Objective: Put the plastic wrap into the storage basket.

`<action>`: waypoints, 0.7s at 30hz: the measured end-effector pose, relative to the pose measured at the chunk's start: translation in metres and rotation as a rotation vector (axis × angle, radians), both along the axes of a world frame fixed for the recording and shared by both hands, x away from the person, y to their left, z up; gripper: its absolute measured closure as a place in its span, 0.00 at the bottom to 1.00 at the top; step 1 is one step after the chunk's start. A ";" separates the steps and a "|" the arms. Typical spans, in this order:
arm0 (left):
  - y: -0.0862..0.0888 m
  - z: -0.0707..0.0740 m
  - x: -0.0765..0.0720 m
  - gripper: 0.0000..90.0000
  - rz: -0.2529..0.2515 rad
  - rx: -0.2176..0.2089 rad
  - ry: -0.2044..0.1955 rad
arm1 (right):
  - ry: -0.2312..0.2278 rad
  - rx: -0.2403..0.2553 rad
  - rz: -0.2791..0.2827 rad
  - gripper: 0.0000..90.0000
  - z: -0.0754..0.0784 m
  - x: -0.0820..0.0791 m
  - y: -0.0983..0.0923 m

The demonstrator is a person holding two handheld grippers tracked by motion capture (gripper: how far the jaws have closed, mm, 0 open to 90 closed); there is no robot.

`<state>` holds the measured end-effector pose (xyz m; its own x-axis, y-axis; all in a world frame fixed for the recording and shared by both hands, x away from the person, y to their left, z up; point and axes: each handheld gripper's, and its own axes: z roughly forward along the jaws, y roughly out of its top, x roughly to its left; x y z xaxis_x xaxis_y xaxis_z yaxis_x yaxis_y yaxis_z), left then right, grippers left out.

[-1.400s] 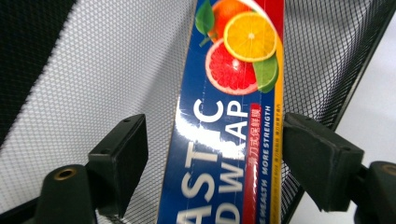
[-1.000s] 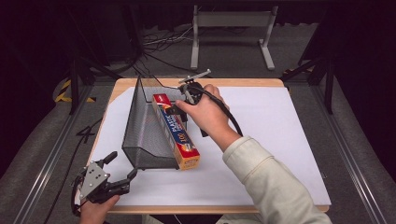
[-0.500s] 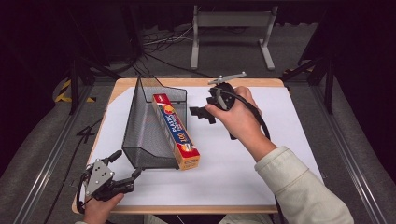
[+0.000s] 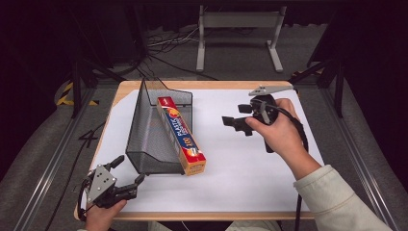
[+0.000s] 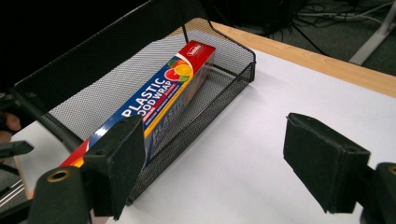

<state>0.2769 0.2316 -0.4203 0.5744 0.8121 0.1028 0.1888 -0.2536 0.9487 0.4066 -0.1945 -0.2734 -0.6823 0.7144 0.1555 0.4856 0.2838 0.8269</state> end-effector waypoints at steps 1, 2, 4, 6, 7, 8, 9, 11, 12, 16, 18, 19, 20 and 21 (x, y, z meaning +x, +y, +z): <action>0.000 0.000 0.000 0.19 0.002 0.000 0.000 | -0.013 0.002 0.008 0.24 0.000 -0.003 -0.005; 0.000 0.000 0.000 0.19 0.002 0.000 0.000 | -0.013 0.002 0.008 0.24 0.000 -0.003 -0.005; 0.000 0.000 0.000 0.19 0.001 0.001 -0.002 | -0.042 0.006 0.012 0.24 -0.001 -0.011 -0.018; 0.001 0.000 0.000 0.19 -0.001 -0.002 0.003 | -0.067 0.021 0.013 0.24 -0.004 -0.019 -0.031; 0.001 0.000 0.000 0.19 -0.001 -0.001 0.003 | -0.090 0.018 0.010 0.24 -0.006 -0.022 -0.036; 0.000 0.000 0.000 0.19 -0.001 0.000 0.001 | -0.106 0.018 0.011 0.24 -0.009 -0.025 -0.041; 0.000 0.000 0.000 0.19 -0.001 0.000 0.001 | -0.120 0.022 0.005 0.24 -0.013 -0.029 -0.048; 0.000 0.000 0.000 0.19 0.000 0.003 0.002 | -0.143 0.032 0.010 0.24 -0.020 -0.034 -0.057; 0.000 0.000 0.000 0.19 0.003 0.001 0.002 | -0.146 0.049 0.020 0.24 -0.024 -0.037 -0.062; 0.002 0.000 0.001 0.19 0.010 -0.003 0.004 | -0.163 0.074 0.039 0.25 -0.037 -0.045 -0.074; 0.002 0.000 0.002 0.19 0.013 -0.008 0.004 | -0.178 0.061 0.035 0.25 -0.046 -0.051 -0.081; 0.002 0.000 0.002 0.19 0.015 -0.011 0.006 | -0.197 0.050 0.026 0.25 -0.051 -0.054 -0.084; 0.002 0.000 0.002 0.19 0.013 -0.006 0.003 | -0.204 0.043 0.012 0.25 -0.057 -0.059 -0.089; 0.001 0.000 0.002 0.19 0.016 -0.009 0.004 | -0.195 0.046 0.001 0.25 -0.061 -0.061 -0.092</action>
